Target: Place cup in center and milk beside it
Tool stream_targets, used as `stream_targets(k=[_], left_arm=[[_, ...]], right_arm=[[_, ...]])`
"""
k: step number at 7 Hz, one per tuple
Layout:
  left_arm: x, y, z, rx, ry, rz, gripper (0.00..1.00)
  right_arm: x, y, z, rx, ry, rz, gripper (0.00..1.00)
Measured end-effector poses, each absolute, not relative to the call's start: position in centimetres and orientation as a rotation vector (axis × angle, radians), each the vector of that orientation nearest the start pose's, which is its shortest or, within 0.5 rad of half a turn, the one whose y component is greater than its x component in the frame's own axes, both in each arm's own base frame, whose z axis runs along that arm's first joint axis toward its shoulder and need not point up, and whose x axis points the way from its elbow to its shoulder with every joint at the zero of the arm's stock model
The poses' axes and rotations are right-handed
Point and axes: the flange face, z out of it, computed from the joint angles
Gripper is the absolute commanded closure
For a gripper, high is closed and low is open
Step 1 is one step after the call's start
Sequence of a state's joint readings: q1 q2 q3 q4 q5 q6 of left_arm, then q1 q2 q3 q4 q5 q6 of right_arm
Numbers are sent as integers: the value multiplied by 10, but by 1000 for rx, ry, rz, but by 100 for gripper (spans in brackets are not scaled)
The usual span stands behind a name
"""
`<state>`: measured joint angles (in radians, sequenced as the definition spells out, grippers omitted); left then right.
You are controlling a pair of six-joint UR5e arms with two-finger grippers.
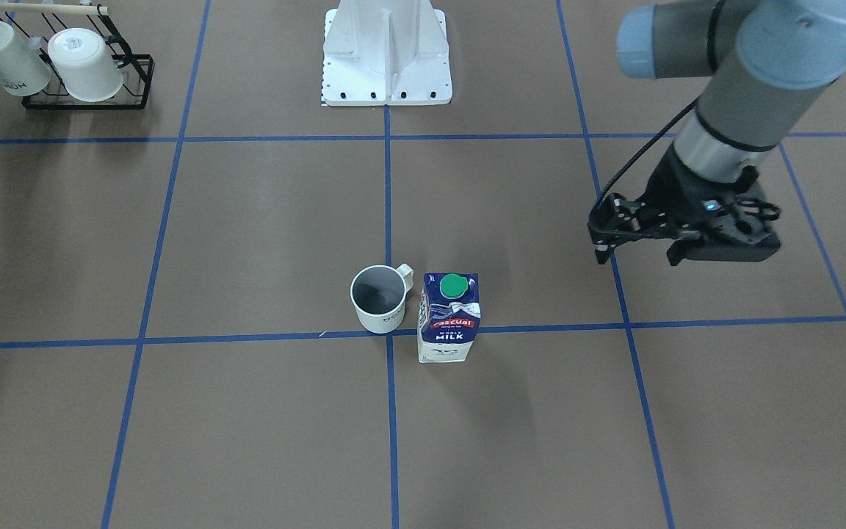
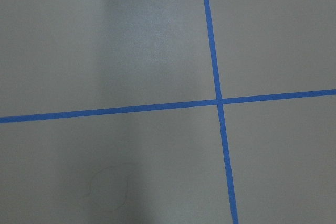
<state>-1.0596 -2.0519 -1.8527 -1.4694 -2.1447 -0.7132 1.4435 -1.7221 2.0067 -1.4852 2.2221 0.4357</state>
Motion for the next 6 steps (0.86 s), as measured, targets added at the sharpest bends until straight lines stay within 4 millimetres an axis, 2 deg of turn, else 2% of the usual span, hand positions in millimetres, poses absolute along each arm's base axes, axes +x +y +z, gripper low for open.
stream_targets(k=[2, 3, 4, 5, 6], left_arm=[[121, -545, 388, 244, 698, 140, 1], [82, -531, 426, 231, 682, 149, 1], [49, -511, 459, 200, 717, 121, 1], [26, -488, 488, 177, 766, 88, 1], [13, -473, 506, 177, 795, 67, 1]], right_arm=[[16, -442, 510, 162, -722, 173, 0], [15, -443, 509, 162, -724, 173, 0], [13, -444, 508, 161, -726, 171, 0], [11, -444, 507, 161, -727, 168, 0], [9, -445, 506, 160, -728, 164, 0]])
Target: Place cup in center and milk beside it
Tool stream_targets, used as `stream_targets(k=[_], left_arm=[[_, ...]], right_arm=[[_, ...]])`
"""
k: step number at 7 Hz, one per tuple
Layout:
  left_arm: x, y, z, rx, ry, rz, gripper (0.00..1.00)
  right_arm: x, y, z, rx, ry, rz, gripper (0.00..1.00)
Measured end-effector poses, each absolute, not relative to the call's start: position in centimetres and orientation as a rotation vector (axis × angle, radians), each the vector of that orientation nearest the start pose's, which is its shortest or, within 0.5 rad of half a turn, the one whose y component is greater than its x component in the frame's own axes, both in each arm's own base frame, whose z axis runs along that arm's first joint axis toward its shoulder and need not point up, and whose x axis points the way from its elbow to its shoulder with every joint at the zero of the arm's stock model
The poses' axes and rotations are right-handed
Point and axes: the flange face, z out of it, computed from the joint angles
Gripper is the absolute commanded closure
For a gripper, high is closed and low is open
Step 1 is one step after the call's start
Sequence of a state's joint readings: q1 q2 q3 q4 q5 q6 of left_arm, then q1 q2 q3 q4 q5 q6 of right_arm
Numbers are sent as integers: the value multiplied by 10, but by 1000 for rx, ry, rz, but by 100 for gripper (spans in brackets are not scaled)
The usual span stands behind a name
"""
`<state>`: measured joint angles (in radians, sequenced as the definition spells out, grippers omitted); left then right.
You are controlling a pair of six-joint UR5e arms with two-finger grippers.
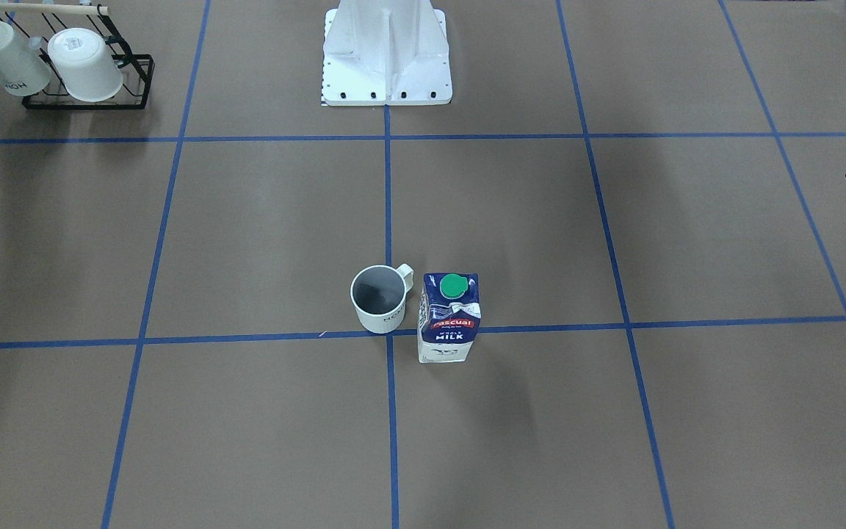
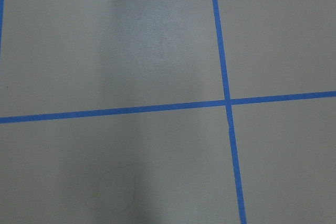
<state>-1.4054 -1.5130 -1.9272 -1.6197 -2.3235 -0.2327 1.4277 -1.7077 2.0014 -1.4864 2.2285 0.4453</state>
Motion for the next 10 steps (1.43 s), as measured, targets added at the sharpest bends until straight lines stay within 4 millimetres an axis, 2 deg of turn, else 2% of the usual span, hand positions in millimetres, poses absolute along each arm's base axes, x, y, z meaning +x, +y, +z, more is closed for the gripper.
stream_targets(k=[2, 3, 5, 6, 8, 10], left_arm=[[5, -459, 524, 165, 803, 49, 1], [3, -455, 527, 160, 804, 43, 1], [5, -455, 515, 140, 815, -38, 1], [12, -454, 508, 141, 819, -35, 1], [42, -450, 499, 137, 816, 64, 1], [54, -447, 494, 110, 806, 88, 1]], right_arm=[[5, -445, 505, 156, -737, 155, 0], [3, -445, 504, 150, -751, 149, 0], [-4, -444, 505, 134, -771, 137, 0], [-8, -444, 504, 126, -784, 129, 0], [-13, -443, 501, 131, -802, 101, 0], [-20, -441, 500, 184, -803, -21, 0]])
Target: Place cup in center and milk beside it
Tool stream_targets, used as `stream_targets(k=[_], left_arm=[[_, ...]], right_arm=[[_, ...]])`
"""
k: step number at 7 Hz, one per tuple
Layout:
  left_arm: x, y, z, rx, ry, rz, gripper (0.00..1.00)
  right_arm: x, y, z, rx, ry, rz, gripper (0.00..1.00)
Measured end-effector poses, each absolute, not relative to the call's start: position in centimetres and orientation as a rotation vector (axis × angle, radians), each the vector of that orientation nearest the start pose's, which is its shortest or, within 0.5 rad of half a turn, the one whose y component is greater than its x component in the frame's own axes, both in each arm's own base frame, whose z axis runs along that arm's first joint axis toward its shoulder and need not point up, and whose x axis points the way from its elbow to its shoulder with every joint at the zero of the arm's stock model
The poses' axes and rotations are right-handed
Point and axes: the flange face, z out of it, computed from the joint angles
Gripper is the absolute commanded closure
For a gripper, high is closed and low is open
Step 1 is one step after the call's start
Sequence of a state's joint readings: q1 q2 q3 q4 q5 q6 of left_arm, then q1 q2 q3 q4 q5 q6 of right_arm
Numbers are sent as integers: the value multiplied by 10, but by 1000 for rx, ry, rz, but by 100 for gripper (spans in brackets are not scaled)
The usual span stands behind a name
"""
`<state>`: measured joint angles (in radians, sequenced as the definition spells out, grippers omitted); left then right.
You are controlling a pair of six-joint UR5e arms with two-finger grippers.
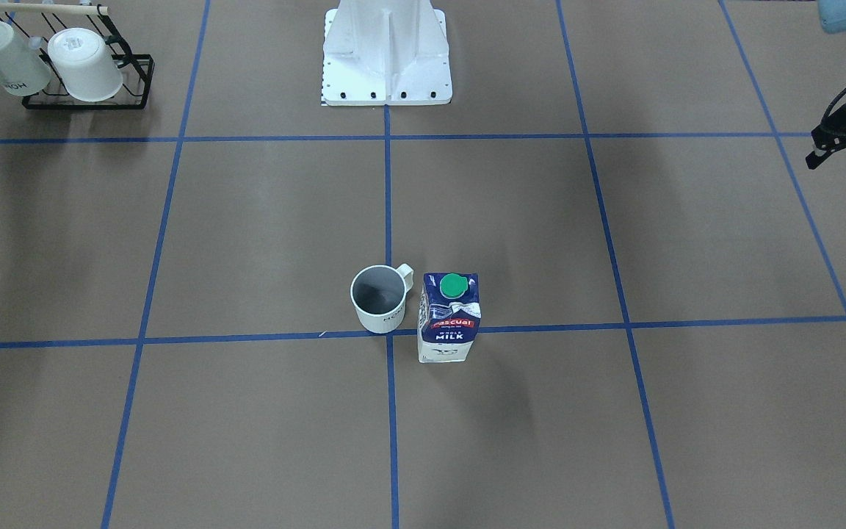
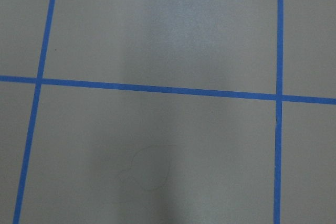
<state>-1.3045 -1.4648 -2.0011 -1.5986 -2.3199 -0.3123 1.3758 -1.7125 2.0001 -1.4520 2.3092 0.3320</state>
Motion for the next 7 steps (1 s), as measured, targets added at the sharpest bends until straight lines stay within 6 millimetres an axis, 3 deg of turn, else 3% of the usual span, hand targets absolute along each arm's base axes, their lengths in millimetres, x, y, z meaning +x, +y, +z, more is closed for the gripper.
stream_targets(k=[3, 7], left_arm=[[54, -443, 479, 121, 805, 97, 1], [56, -443, 480, 122, 813, 102, 1]], right_arm=[[-37, -441, 503, 179, -810, -118, 0], [-46, -447, 511, 134, -804, -120, 0]])
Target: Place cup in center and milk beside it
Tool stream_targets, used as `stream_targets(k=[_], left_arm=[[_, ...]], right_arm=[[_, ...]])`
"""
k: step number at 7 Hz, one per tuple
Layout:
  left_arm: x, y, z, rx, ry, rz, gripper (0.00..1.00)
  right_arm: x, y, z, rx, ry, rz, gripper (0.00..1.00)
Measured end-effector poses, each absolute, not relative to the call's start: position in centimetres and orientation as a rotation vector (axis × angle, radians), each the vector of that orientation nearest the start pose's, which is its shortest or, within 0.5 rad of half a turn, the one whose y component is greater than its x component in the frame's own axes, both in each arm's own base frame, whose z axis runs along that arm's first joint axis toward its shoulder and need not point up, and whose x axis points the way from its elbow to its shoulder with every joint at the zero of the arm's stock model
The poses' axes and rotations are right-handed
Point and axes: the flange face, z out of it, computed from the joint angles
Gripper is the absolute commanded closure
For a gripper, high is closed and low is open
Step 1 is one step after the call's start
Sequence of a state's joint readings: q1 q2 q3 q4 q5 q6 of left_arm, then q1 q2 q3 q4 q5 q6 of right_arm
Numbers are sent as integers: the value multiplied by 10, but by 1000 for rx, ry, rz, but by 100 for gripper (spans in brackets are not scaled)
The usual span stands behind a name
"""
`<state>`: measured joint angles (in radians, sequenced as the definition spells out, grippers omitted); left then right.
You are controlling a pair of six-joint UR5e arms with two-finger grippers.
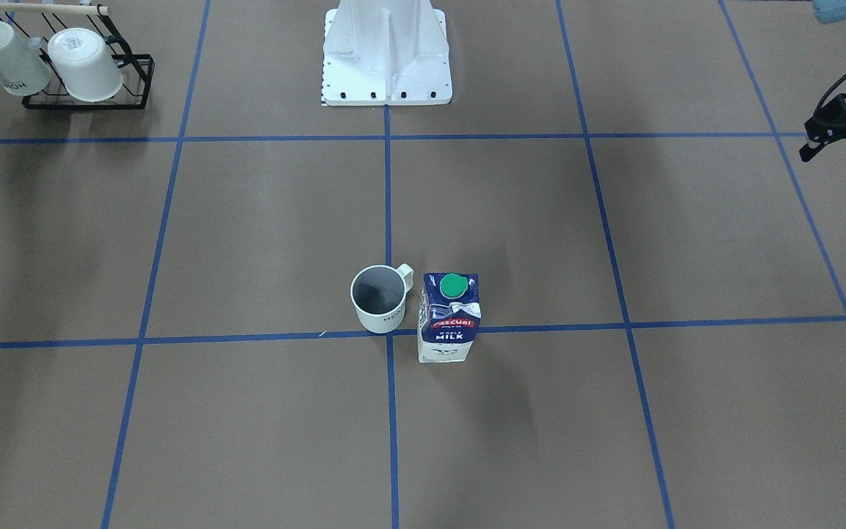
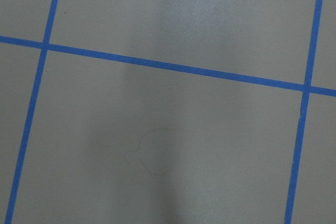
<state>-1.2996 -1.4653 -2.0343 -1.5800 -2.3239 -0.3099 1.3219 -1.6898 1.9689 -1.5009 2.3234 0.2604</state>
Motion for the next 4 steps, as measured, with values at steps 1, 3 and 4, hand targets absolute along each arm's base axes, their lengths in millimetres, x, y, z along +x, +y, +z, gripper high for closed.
stream_targets(k=[1, 3, 4], left_arm=[[56, -444, 481, 120, 816, 102, 1], [57, -445, 483, 116, 812, 103, 1], [58, -446, 483, 119, 810, 103, 1]], right_arm=[[-46, -448, 513, 130, -803, -119, 0], [-46, -448, 513, 130, -804, -118, 0], [-46, -448, 513, 129, -804, -118, 0]])
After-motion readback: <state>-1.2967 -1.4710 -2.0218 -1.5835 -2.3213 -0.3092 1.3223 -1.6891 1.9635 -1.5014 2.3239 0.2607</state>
